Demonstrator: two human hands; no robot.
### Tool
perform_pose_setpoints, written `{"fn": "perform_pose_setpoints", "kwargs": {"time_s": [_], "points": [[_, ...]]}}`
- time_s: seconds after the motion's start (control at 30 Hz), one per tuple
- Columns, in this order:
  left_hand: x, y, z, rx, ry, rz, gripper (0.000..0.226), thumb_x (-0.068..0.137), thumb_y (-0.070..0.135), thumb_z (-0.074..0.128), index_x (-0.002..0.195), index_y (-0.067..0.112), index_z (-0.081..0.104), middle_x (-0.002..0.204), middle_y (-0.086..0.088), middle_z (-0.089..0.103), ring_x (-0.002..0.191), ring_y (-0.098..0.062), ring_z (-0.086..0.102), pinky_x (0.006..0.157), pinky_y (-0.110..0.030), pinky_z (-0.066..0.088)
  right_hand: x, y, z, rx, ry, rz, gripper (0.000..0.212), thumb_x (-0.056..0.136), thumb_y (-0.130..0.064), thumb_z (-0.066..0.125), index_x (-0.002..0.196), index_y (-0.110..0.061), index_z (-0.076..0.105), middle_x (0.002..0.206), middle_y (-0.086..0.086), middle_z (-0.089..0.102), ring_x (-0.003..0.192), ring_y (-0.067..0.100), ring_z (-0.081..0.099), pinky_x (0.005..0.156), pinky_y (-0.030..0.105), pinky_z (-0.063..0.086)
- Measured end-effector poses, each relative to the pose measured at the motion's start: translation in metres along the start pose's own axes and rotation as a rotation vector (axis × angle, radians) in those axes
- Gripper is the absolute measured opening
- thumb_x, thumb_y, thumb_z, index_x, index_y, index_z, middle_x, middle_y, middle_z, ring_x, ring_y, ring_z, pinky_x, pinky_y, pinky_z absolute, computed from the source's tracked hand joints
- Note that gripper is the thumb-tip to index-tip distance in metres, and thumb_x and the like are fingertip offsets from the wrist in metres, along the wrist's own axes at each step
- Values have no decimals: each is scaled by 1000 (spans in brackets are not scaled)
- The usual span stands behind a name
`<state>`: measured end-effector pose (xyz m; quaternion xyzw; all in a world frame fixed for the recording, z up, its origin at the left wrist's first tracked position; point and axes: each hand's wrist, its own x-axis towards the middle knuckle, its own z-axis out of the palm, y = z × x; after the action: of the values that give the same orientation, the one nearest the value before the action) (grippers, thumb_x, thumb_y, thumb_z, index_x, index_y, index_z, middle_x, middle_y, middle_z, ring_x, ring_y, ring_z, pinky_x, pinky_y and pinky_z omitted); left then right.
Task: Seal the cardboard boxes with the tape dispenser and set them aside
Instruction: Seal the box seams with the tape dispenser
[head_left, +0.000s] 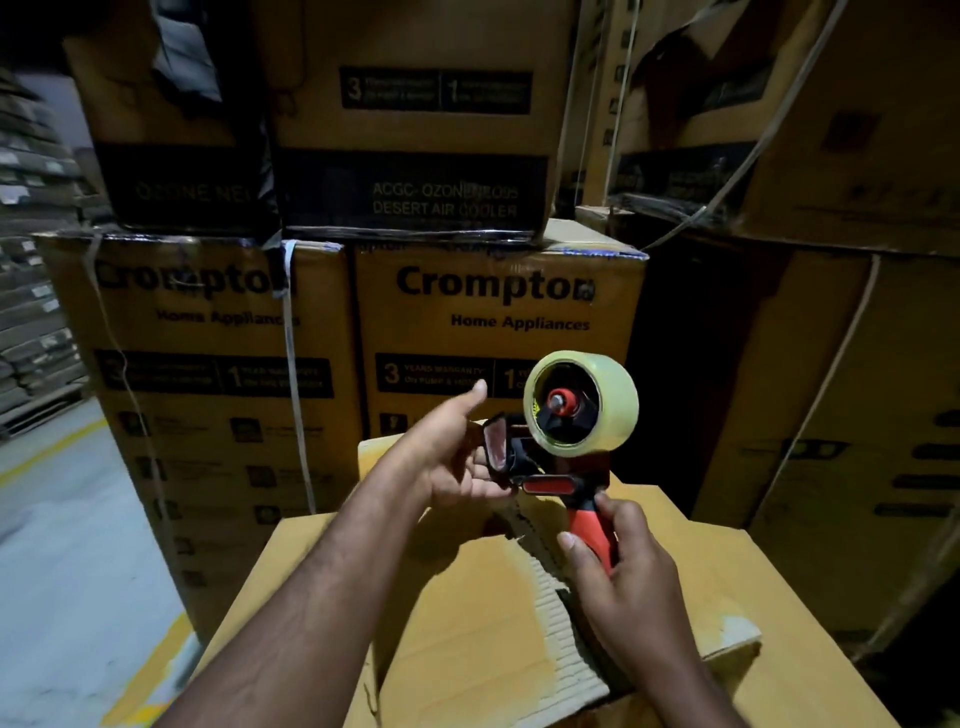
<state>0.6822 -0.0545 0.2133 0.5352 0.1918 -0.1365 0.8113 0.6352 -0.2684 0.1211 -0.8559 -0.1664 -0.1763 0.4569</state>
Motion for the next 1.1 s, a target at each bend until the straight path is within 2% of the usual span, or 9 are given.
{"fn": "perform_pose_setpoints", "kwargs": {"time_s": [0.13, 0.23, 0.33, 0.4, 0.47, 0.63, 0.83, 0.97, 1.1], "points": [[15, 0, -1, -106, -31, -43, 67, 91, 66, 60, 110, 2, 66, 119, -16, 68, 112, -37, 69, 83, -56, 61, 5, 3, 1, 36, 52, 1, 40, 89, -39, 70, 121, -36, 47, 105, -11, 61, 88, 13, 64, 66, 29, 55], [21, -6, 5, -179, -13, -51, 48, 91, 42, 73, 104, -4, 67, 106, -24, 74, 94, -39, 74, 82, -53, 61, 6, 5, 0, 68, 85, 8, 38, 87, -44, 69, 114, -43, 42, 99, -17, 58, 82, 5, 62, 59, 24, 54], [25, -8, 13, -102, 41, -6, 19, 100, 15, 58, 100, -1, 67, 93, -21, 75, 88, -32, 76, 74, -47, 62, 11, 7, -2, 61, 75, -6, 42, 83, -50, 64, 118, -34, 48, 102, -14, 59, 86, 7, 62, 62, 26, 55], [25, -1, 13, 38, 85, 14, 25, 105, 10, 44, 94, 2, 65, 78, -14, 73, 77, -23, 75, 66, -42, 63, 15, 6, -2, 38, 49, -18, 48, 85, -46, 66, 127, -28, 50, 108, -11, 58, 91, 14, 62, 68, 34, 59], [23, 11, 8, 222, 97, 39, 28, 106, 9, 40, 96, 3, 65, 75, -11, 74, 71, -19, 75, 67, -41, 64, 19, 4, -1, 21, 44, -34, 50, 88, -40, 70, 131, -26, 49, 111, -11, 56, 96, 17, 61, 72, 38, 59], [20, 46, -9, 681, 78, 93, 21, 98, 8, 54, 108, 7, 72, 100, -6, 79, 98, -23, 76, 89, -44, 55, 31, -6, 7, 12, 72, -89, 46, 88, -35, 72, 126, -35, 46, 105, -11, 57, 90, 17, 63, 66, 36, 58], [32, 62, -19, 870, 235, 296, 6, 91, 8, 70, 91, 9, 76, 89, -9, 78, 80, -18, 72, 75, -33, 51, 44, -16, 20, -57, 76, -115, 49, 89, -32, 74, 131, -21, 51, 113, -12, 54, 96, 11, 53, 71, 30, 54], [67, 59, -34, 953, 383, 447, 15, 96, 8, 65, 89, 11, 77, 83, -5, 76, 74, -18, 73, 59, -27, 53, 52, -24, 29, -108, 2, -37, 53, 91, -38, 70, 137, -22, 49, 130, -3, 59, 110, 21, 60, 79, 33, 54], [101, 51, -46, 1135, 515, 584, 6, 93, 19, 72, 95, 19, 78, 95, 3, 74, 76, -4, 64, 60, -22, 52, 52, -31, 40, -235, -76, 25, 49, 94, -44, 64, 136, -30, 43, 129, -8, 58, 110, 19, 60, 78, 29, 53]]}}
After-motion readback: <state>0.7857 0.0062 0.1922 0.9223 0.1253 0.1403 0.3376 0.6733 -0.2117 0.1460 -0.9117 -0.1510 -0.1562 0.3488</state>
